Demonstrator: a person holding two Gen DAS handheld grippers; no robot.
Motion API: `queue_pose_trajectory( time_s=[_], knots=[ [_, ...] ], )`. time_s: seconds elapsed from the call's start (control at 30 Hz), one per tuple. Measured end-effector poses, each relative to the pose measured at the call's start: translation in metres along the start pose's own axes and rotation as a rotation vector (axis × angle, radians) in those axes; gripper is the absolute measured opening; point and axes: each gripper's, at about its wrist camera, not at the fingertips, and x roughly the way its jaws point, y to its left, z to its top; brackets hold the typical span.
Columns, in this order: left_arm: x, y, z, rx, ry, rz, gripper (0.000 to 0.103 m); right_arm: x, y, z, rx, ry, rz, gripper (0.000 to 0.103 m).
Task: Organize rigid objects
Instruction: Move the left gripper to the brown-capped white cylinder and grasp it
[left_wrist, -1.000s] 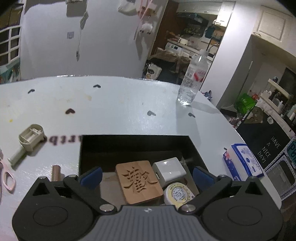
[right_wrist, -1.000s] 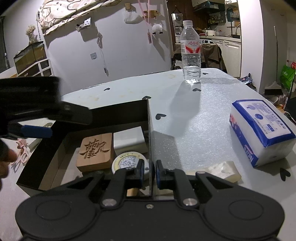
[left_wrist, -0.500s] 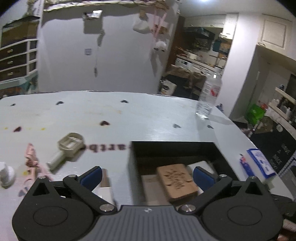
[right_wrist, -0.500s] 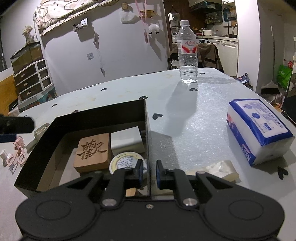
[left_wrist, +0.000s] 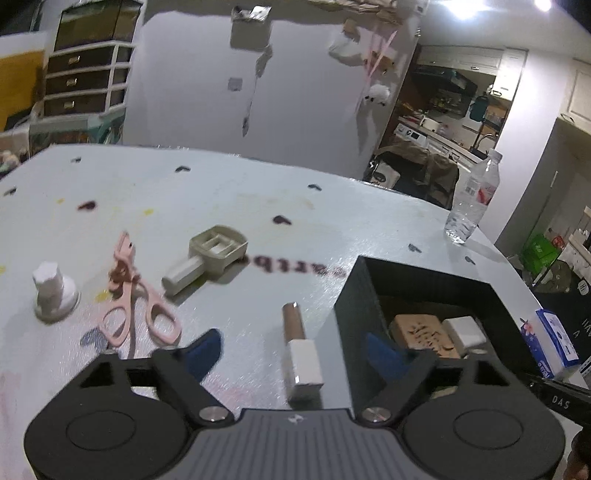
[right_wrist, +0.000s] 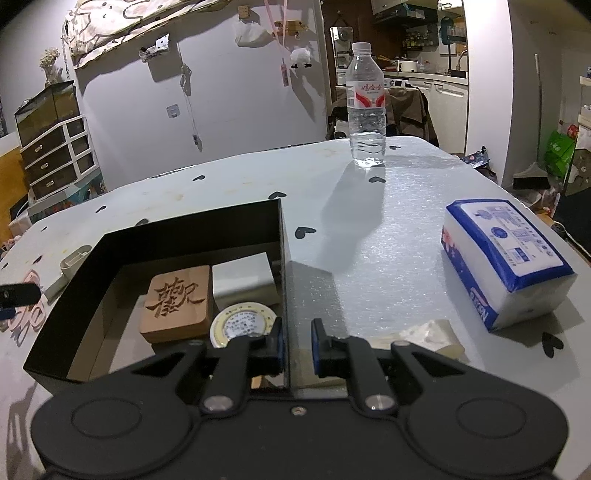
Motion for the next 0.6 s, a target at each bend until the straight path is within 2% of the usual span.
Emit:
queue_pose_trajectory(
  time_s=[0.1,0.47,0.6],
  knots=[
    [0.006,0.007,-0.003,-0.016,0.034,-0.019,0.063,0.000,0.001,0.000,-0.001,0.001,-0.004,0.014],
    [0.036,0.004,-0.005,-0.011,0.106,-0.065,0.047,0.002,0.002,0.001,-0.005,0.008,-0.013,0.014],
    [0.043,0.006,-0.005,-0.018,0.125,-0.057,0.035,0.003,0.003,0.001,-0.004,0.010,-0.014,0.014]
  ],
)
